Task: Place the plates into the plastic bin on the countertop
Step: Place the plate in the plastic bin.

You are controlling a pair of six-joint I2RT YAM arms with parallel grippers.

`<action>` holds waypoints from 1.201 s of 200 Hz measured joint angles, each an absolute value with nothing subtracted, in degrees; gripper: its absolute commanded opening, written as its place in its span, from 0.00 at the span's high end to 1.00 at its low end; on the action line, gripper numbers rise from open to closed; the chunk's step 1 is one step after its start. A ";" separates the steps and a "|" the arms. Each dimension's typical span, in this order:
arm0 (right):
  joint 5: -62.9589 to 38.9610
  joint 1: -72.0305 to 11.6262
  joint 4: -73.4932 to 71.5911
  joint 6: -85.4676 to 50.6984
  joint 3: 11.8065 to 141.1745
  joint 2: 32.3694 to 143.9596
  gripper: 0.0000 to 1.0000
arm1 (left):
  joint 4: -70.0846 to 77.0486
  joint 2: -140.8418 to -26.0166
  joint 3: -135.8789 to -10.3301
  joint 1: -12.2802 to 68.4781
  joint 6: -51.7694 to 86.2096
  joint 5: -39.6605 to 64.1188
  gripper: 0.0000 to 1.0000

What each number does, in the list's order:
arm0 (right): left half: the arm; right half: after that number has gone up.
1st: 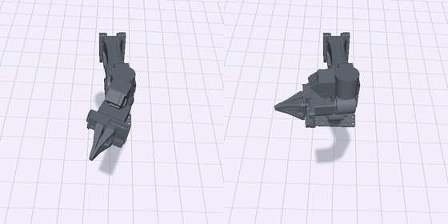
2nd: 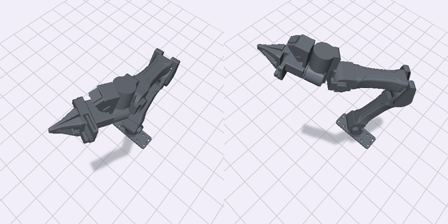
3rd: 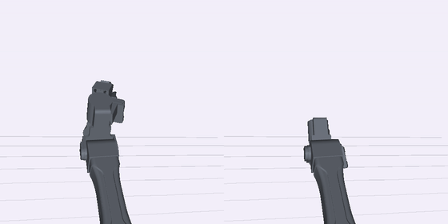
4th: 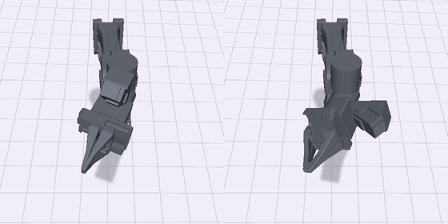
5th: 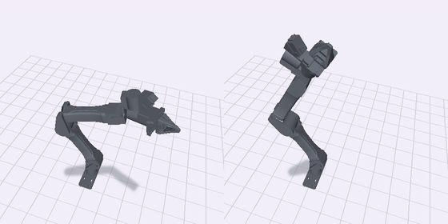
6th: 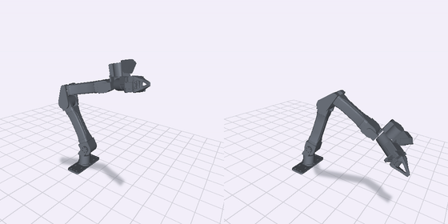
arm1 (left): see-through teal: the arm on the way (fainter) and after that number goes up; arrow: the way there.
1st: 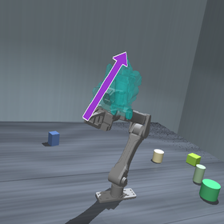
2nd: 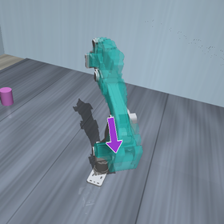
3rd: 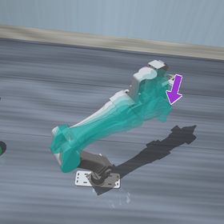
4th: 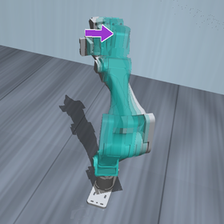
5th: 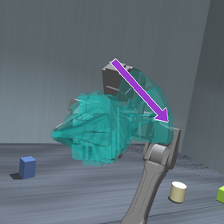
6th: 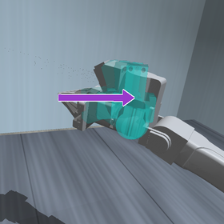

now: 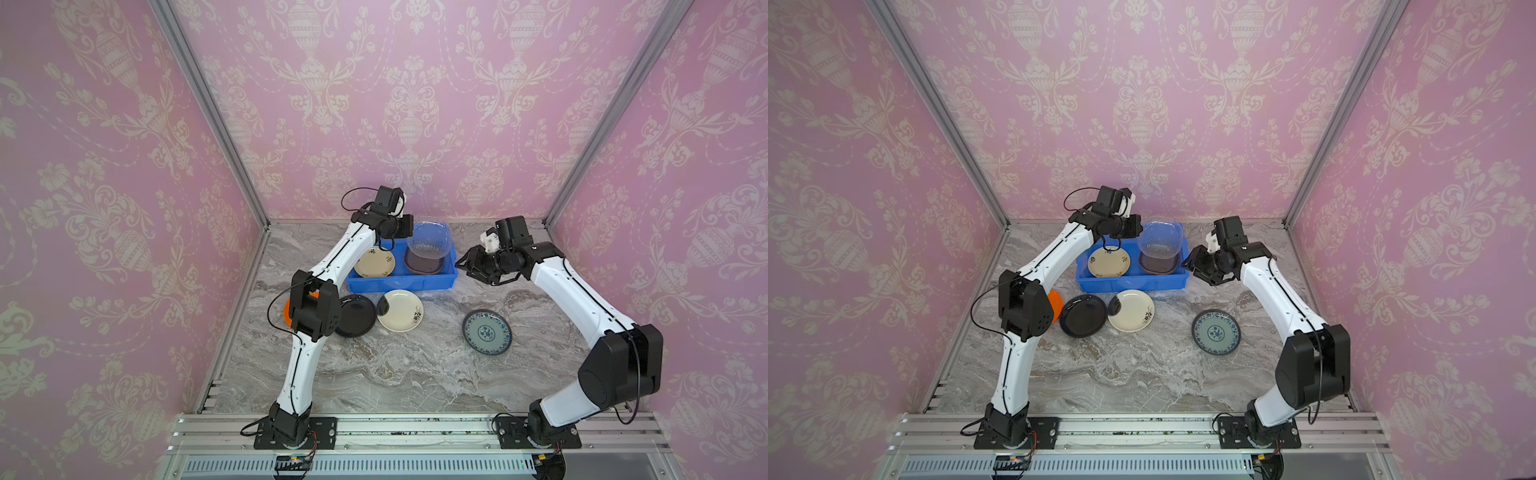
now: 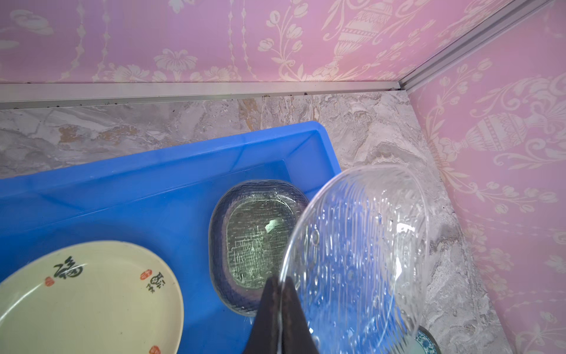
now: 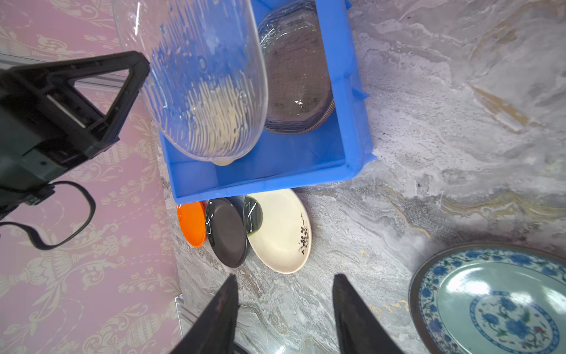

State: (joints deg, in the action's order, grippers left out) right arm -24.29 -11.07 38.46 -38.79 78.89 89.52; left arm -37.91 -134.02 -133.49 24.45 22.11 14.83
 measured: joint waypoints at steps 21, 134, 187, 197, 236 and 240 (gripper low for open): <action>-24.62 -10.39 38.46 -38.79 79.48 89.84 0.48 | -43.03 -141.43 -144.20 24.45 21.39 14.02 1.00; -25.65 -9.13 37.76 -38.92 80.09 92.90 0.48 | -47.83 -148.75 -148.81 22.13 20.86 13.19 1.00; -25.74 -9.13 36.91 -39.05 80.09 92.90 0.48 | -46.83 -152.48 -148.79 22.20 21.96 15.57 1.00; -25.74 -9.13 36.84 -39.05 80.09 92.90 0.49 | -46.46 -152.94 -148.79 22.17 22.00 15.92 1.00; -25.74 -9.13 36.75 -39.05 80.05 92.90 0.49 | -45.89 -153.67 -148.79 22.20 22.35 16.40 1.00; -25.71 -9.13 36.75 -39.05 80.05 92.90 0.49 | -45.89 -153.67 -148.79 22.17 22.35 16.40 1.00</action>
State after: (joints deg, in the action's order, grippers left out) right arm -25.71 -9.13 36.75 -39.05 80.05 92.90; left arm -45.89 -153.67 -148.79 22.17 22.35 16.40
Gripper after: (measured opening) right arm 0.509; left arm 0.057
